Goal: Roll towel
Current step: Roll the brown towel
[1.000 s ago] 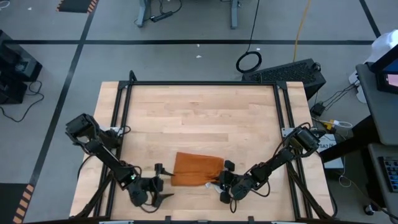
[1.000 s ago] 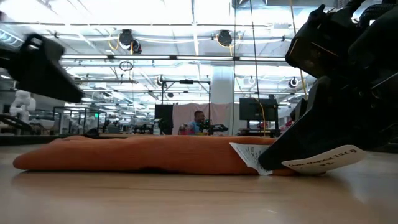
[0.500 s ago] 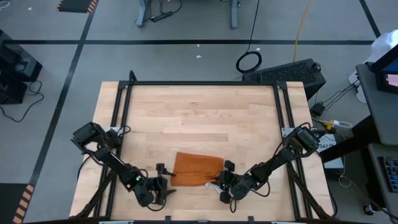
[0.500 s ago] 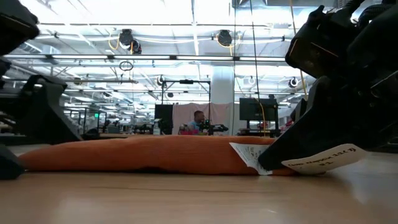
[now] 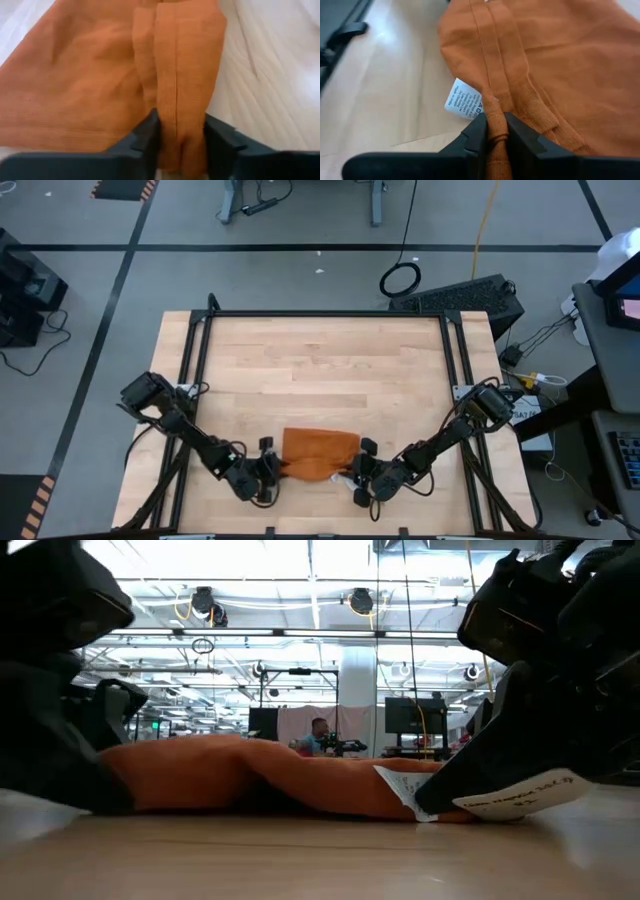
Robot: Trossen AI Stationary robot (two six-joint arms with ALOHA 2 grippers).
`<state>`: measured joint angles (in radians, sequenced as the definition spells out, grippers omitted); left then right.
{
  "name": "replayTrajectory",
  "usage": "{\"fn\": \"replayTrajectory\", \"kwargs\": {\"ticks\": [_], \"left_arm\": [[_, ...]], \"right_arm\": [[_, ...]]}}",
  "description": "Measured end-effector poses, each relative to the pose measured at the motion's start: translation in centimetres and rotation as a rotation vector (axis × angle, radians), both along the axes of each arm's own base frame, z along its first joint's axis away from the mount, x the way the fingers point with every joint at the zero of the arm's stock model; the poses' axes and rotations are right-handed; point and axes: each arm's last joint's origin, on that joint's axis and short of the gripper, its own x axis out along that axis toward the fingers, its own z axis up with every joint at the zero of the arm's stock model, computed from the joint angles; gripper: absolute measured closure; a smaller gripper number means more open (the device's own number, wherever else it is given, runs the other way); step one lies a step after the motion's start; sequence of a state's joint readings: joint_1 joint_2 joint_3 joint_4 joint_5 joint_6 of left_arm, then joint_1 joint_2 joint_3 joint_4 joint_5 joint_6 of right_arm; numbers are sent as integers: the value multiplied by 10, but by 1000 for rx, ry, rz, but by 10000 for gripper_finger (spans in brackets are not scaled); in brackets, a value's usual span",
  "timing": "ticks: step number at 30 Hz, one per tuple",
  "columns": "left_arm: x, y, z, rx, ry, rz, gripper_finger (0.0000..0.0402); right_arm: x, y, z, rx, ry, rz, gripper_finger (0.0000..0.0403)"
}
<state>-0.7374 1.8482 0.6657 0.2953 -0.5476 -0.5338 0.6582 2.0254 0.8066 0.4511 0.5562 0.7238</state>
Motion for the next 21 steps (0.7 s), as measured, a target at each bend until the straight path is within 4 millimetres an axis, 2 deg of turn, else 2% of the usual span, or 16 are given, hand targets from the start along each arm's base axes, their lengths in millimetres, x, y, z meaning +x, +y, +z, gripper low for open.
{"fn": "replayTrajectory", "kwargs": {"ticks": [5, 7, 12, 15, 21], "left_arm": [[-2, -4, 12, -179, 57, -47, 373], [-2, -6, 18, -285, 93, -91, 388], [5, -6, 33, -536, 140, -153, 360], [6, -2, 32, -575, 191, -174, 353], [15, 12, 30, -646, 244, -108, 351]], "right_arm": [[0, 4, 6, 105, 33, 88, 351], [1, 7, 12, 159, 33, 139, 351], [4, 8, 24, 253, 13, 230, 351], [5, 6, 28, 319, 26, 219, 351], [10, 0, 30, 438, 75, 211, 351]]}}
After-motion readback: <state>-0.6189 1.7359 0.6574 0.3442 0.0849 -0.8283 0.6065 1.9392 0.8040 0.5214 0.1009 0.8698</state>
